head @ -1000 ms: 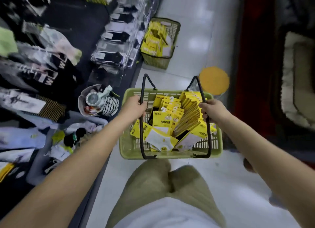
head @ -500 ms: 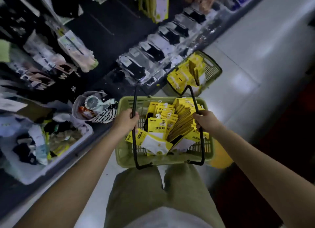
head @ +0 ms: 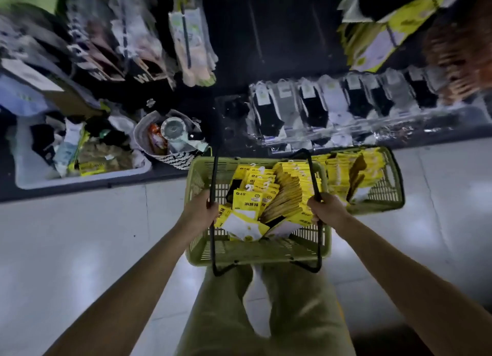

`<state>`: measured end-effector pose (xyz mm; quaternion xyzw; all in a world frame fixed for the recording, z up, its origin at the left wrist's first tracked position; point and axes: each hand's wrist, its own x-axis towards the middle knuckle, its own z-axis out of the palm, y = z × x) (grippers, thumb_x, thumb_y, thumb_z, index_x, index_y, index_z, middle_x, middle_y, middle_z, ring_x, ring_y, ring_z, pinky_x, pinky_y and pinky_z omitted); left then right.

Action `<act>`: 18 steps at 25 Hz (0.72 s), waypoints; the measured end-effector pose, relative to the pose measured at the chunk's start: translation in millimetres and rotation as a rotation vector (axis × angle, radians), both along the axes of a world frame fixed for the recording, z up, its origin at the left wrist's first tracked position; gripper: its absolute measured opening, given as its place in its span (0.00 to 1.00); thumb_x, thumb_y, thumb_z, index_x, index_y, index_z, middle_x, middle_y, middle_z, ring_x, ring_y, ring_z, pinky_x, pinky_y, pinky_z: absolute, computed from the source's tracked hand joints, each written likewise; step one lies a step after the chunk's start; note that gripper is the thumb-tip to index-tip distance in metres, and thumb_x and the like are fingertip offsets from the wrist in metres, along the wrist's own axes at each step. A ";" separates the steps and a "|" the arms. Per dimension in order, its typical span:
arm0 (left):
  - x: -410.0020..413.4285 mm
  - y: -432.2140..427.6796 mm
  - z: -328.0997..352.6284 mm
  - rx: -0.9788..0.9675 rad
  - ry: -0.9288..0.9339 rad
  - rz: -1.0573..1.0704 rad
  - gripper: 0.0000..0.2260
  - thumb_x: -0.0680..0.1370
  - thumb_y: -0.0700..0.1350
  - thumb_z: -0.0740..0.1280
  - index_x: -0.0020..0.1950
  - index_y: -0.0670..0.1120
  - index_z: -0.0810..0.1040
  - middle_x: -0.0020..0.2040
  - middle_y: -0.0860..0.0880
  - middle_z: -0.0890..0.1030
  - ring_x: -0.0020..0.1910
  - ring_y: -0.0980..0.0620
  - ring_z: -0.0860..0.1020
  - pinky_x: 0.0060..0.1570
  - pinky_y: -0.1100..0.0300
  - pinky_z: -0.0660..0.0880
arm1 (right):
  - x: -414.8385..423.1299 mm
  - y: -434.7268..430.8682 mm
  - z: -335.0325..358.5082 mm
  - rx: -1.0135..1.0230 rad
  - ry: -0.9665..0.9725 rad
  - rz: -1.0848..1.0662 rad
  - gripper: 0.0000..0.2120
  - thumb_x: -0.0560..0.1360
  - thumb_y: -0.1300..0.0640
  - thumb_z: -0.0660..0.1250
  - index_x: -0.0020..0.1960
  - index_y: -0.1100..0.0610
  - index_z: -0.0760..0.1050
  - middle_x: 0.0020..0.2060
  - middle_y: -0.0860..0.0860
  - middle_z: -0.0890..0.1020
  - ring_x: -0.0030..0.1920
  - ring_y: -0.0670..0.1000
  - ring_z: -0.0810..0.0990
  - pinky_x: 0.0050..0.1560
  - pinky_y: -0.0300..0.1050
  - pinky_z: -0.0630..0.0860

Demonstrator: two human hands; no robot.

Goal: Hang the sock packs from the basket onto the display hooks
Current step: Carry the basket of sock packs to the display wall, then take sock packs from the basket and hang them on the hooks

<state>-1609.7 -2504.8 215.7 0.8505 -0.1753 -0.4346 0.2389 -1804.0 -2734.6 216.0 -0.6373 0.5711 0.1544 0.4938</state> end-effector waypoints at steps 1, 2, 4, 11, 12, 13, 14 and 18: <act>-1.6 -3.5 -14.3 0.018 -0.009 0.025 0.11 0.79 0.42 0.60 0.60 0.40 0.72 0.40 0.48 0.79 0.36 0.51 0.78 0.32 0.63 0.71 | 4.4 -8.2 -18.8 0.009 0.027 0.048 0.05 0.77 0.57 0.61 0.45 0.59 0.70 0.30 0.54 0.74 0.32 0.55 0.74 0.40 0.51 0.74; -3.7 -6.8 -29.7 0.038 -0.033 0.038 0.12 0.79 0.43 0.61 0.61 0.40 0.72 0.44 0.45 0.80 0.40 0.48 0.79 0.36 0.60 0.73 | 9.3 -13.9 -37.2 0.024 0.054 0.106 0.06 0.78 0.56 0.60 0.44 0.58 0.70 0.31 0.54 0.75 0.34 0.56 0.76 0.42 0.52 0.75; -11.1 -14.5 -67.2 0.087 -0.090 0.061 0.14 0.79 0.42 0.61 0.63 0.40 0.71 0.52 0.40 0.81 0.49 0.42 0.79 0.45 0.55 0.75 | 18.1 -23.3 -80.2 0.076 0.098 0.226 0.07 0.78 0.57 0.59 0.43 0.58 0.69 0.34 0.56 0.75 0.38 0.58 0.77 0.42 0.53 0.75; -49.0 -20.9 -197.9 0.124 -0.141 0.305 0.16 0.79 0.40 0.60 0.66 0.44 0.71 0.52 0.42 0.81 0.48 0.41 0.80 0.48 0.53 0.78 | 22.4 -49.6 -220.9 0.252 0.089 0.387 0.08 0.80 0.62 0.57 0.42 0.57 0.68 0.37 0.55 0.75 0.38 0.54 0.78 0.44 0.53 0.77; -52.4 -17.6 -213.1 0.107 -0.153 0.334 0.16 0.78 0.40 0.61 0.66 0.45 0.72 0.52 0.42 0.81 0.47 0.42 0.80 0.48 0.51 0.78 | 21.0 -53.3 -234.8 0.265 0.068 0.395 0.08 0.80 0.62 0.57 0.42 0.56 0.68 0.37 0.55 0.76 0.39 0.53 0.79 0.45 0.52 0.78; -54.9 -13.1 -229.2 0.092 -0.181 0.360 0.16 0.78 0.40 0.61 0.66 0.45 0.72 0.51 0.43 0.82 0.46 0.42 0.80 0.47 0.52 0.78 | 19.5 -56.7 -248.5 0.263 0.038 0.442 0.07 0.80 0.63 0.58 0.43 0.56 0.69 0.37 0.54 0.77 0.38 0.52 0.80 0.43 0.49 0.78; -56.0 -7.6 -243.3 0.074 -0.214 0.376 0.16 0.78 0.39 0.62 0.65 0.45 0.73 0.49 0.43 0.82 0.44 0.42 0.80 0.46 0.53 0.78 | 19.0 -60.5 -259.7 0.258 0.000 0.498 0.07 0.79 0.63 0.59 0.43 0.56 0.70 0.37 0.54 0.78 0.37 0.51 0.81 0.39 0.45 0.79; -48.4 12.0 -279.0 0.007 -0.292 0.418 0.14 0.77 0.39 0.63 0.63 0.45 0.75 0.47 0.43 0.83 0.42 0.42 0.80 0.47 0.49 0.78 | 21.0 -71.0 -282.6 0.277 -0.157 0.536 0.04 0.78 0.64 0.60 0.46 0.58 0.72 0.36 0.54 0.79 0.35 0.50 0.82 0.37 0.43 0.79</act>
